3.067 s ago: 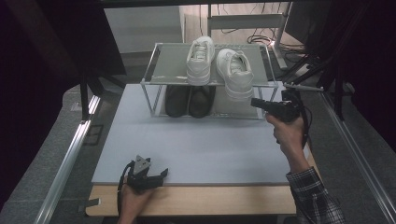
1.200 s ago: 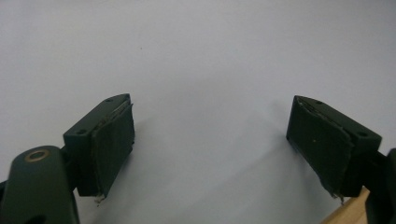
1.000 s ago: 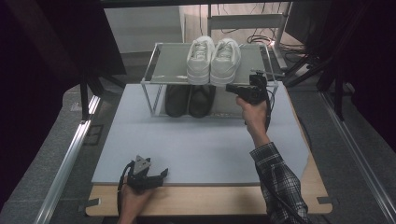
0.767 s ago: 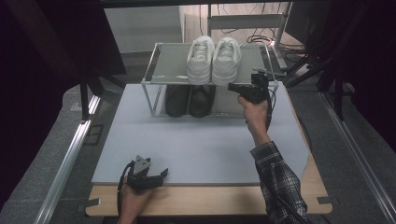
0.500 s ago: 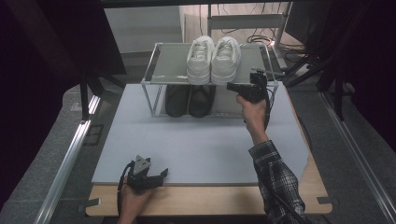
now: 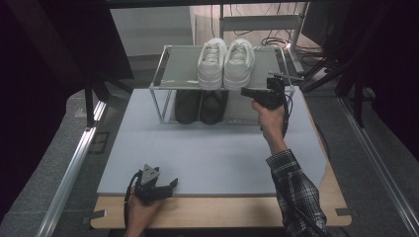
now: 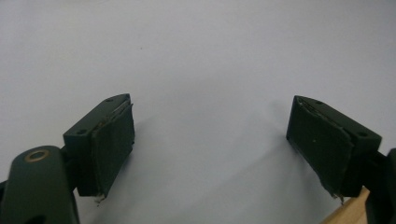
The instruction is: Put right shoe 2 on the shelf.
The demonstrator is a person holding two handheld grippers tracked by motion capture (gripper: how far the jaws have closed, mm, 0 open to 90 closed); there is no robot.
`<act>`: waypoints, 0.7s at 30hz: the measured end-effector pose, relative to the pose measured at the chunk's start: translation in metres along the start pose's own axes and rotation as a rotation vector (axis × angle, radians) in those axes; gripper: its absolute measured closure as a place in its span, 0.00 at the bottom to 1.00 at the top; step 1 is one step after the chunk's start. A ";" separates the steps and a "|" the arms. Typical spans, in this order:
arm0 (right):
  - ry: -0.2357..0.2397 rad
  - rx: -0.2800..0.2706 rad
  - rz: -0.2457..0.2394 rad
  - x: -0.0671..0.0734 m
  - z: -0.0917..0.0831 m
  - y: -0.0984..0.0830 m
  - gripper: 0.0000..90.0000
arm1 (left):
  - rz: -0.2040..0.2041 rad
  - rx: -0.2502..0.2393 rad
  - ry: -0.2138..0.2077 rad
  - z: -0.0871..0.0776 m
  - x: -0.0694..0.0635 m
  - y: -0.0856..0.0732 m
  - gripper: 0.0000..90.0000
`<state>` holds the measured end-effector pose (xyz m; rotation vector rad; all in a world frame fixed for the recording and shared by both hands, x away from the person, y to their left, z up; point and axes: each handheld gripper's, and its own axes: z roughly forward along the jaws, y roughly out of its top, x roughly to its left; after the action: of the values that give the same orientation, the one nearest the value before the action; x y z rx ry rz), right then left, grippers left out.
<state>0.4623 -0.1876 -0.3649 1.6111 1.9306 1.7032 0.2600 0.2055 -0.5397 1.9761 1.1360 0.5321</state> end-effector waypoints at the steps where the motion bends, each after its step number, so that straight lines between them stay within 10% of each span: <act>1: -0.001 0.000 0.001 -0.001 -0.001 0.000 0.94 | 0.000 0.000 0.000 0.000 0.000 0.000 0.17; 21: -0.015 0.034 -0.084 0.005 -0.015 -0.007 0.78 | 0.000 0.000 0.000 0.000 0.000 0.000 0.17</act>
<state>0.4458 -0.1926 -0.3617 1.5267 2.0010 1.6309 0.2600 0.2055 -0.5397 1.9764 1.1359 0.5323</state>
